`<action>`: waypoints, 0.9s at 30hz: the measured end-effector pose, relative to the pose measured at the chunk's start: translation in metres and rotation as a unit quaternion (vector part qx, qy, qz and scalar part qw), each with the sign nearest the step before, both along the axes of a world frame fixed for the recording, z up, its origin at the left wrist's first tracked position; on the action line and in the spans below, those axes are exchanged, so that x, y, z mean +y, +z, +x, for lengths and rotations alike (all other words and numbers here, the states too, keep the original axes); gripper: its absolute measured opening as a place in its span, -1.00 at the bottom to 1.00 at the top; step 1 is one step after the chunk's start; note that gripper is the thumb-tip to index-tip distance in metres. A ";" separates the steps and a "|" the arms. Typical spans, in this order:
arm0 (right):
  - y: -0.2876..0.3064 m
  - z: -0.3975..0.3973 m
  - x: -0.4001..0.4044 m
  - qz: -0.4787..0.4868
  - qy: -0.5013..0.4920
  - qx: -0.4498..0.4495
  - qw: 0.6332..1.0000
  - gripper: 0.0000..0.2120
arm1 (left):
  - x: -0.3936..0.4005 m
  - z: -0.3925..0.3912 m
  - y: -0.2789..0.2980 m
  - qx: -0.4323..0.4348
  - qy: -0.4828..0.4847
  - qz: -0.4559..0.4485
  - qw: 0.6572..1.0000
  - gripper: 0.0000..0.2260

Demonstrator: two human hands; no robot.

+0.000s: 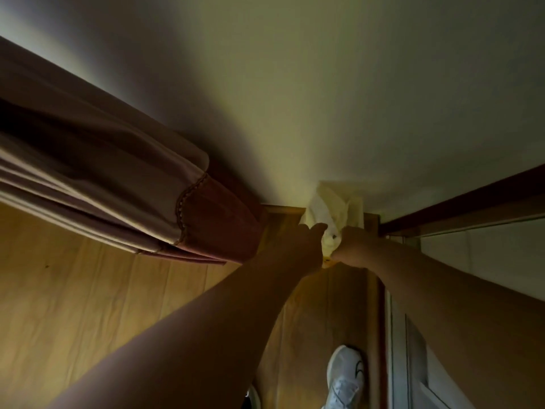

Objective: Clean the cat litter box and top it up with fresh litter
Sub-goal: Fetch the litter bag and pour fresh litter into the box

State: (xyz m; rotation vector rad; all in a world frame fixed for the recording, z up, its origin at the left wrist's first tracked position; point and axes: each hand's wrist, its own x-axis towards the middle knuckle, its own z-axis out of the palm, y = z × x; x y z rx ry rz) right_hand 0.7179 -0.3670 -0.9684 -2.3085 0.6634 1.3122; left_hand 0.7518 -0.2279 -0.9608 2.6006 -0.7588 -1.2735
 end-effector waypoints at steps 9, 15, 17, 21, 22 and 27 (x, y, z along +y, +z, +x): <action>-0.016 -0.005 -0.005 0.021 -0.171 0.041 0.984 -0.58 | -0.003 -0.005 -0.003 -0.007 -0.013 -0.010 1.000 -0.38; -0.015 0.004 0.000 0.071 -0.166 -0.080 0.980 -0.16 | -0.006 -0.003 -0.004 -0.020 -0.007 -0.037 0.999 -0.47; -0.010 0.010 0.003 0.112 -0.225 -0.084 0.964 -0.28 | -0.008 0.001 -0.001 -0.020 -0.004 -0.034 0.999 -0.45; -0.015 0.010 0.009 0.154 -0.279 -0.017 0.948 -0.62 | -0.007 0.008 -0.003 -0.009 -0.013 -0.025 1.000 -0.34; -0.017 0.009 0.009 0.158 -0.291 0.001 0.944 -0.65 | -0.006 0.009 -0.005 -0.005 -0.015 -0.022 1.000 -0.34; -0.028 0.008 0.003 0.033 -0.151 -0.072 0.985 -0.63 | 0.000 0.012 -0.007 -0.015 -0.019 -0.011 1.000 -0.42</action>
